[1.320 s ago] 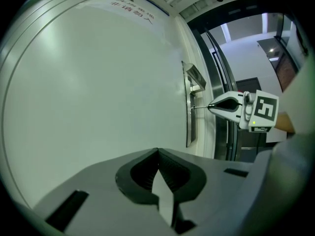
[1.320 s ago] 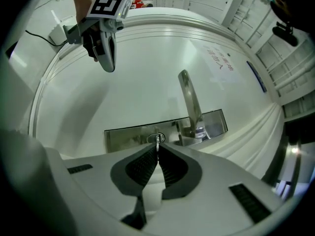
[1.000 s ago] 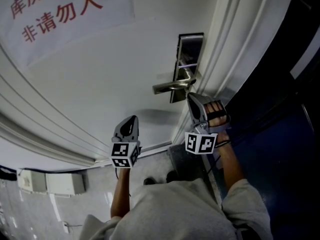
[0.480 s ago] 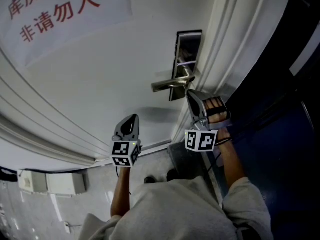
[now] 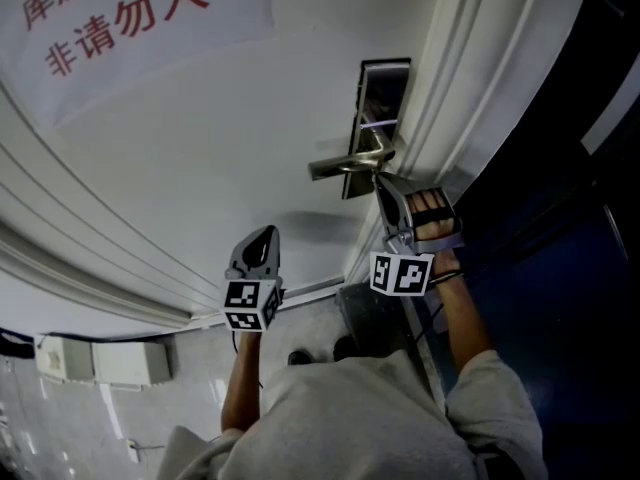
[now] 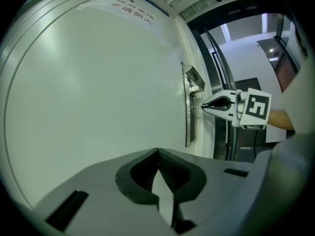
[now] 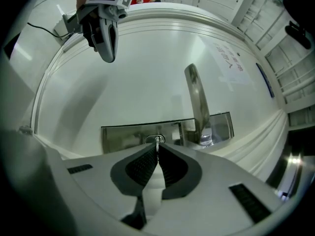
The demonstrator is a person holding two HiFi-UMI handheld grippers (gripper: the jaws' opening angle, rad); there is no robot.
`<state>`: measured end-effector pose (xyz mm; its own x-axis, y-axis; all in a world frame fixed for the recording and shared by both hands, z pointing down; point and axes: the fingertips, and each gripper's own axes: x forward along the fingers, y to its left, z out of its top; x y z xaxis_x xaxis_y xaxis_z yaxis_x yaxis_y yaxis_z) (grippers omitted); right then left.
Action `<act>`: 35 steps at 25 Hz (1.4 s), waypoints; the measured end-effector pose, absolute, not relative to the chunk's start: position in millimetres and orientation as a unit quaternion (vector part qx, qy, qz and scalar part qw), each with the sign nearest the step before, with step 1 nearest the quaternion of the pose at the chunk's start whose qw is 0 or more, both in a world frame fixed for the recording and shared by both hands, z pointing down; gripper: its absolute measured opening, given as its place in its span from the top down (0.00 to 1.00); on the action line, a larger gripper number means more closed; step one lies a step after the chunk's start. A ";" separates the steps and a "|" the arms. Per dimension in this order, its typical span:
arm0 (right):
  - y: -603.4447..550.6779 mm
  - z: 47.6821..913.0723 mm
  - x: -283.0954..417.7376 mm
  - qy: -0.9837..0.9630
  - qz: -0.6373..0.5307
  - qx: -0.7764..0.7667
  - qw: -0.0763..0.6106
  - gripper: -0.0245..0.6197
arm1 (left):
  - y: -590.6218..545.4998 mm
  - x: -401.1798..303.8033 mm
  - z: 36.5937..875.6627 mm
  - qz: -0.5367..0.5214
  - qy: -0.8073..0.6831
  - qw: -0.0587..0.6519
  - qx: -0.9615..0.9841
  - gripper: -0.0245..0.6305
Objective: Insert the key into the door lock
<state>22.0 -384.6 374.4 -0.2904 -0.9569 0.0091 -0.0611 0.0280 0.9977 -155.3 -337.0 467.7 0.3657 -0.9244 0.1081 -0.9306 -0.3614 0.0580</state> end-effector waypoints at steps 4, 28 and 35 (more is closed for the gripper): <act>-387.6 374.5 19.5 -0.584 -0.551 0.434 0.408 0.92 | -336.3 -159.4 467.7 0.029 -0.565 0.054 0.823 0.94; -404.3 377.7 12.0 -0.592 -0.553 0.424 0.405 0.91 | -333.1 -157.6 469.3 0.036 -0.568 0.054 0.820 0.94; -402.4 390.9 11.8 -0.603 -0.543 0.399 0.426 0.76 | -329.8 -155.0 467.7 0.036 -0.568 0.053 0.820 0.94</act>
